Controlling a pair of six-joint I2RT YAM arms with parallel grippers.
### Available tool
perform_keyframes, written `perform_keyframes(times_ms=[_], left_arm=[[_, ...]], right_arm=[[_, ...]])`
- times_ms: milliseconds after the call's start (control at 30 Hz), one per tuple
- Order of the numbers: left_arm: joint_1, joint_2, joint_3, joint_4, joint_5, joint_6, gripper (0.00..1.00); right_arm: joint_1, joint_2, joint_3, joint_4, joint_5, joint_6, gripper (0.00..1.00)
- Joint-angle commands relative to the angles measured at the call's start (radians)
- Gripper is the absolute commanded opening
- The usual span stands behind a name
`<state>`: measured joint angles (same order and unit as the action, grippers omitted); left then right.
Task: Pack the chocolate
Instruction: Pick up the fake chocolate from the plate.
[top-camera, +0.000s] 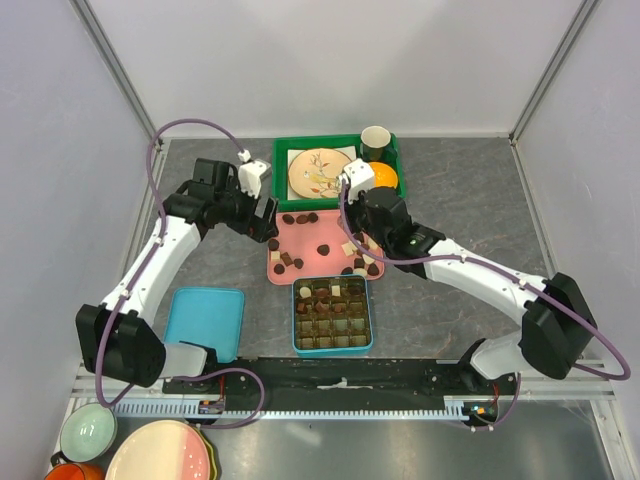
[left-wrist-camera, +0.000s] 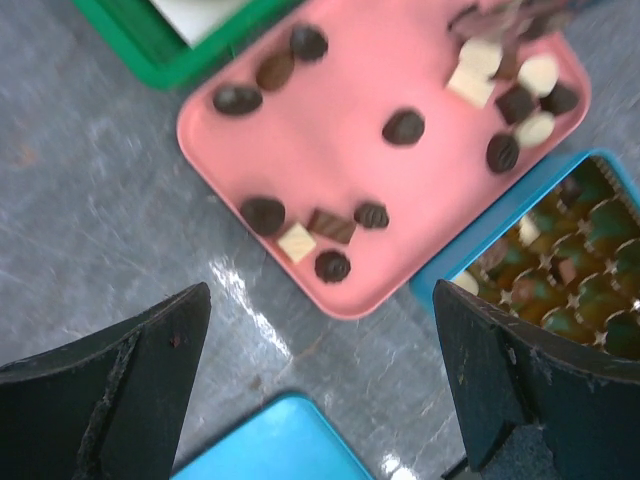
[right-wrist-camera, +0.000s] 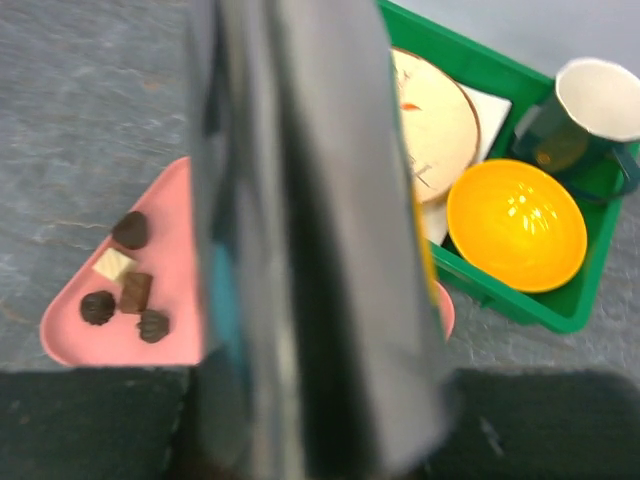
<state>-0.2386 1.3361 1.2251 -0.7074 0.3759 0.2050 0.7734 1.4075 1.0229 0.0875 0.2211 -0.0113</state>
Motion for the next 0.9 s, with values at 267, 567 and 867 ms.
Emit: perform_keyframes(times_ms=[267, 567, 867], left_arm=[[0.009, -0.02, -0.107, 0.06, -0.049, 0.1, 0.99], [0.009, -0.028, -0.11, 0.066, -0.058, 0.1, 0.99], [0.009, -0.037, -0.107, 0.065, -0.065, 0.106, 0.99]], right_arm=[[-0.006, -0.005, -0.038, 0.026, 0.07, 0.105, 0.33], [-0.006, 0.001, -0.075, 0.055, 0.044, 0.149, 0.44], [-0.008, -0.016, -0.098, 0.043, 0.046, 0.168, 0.4]])
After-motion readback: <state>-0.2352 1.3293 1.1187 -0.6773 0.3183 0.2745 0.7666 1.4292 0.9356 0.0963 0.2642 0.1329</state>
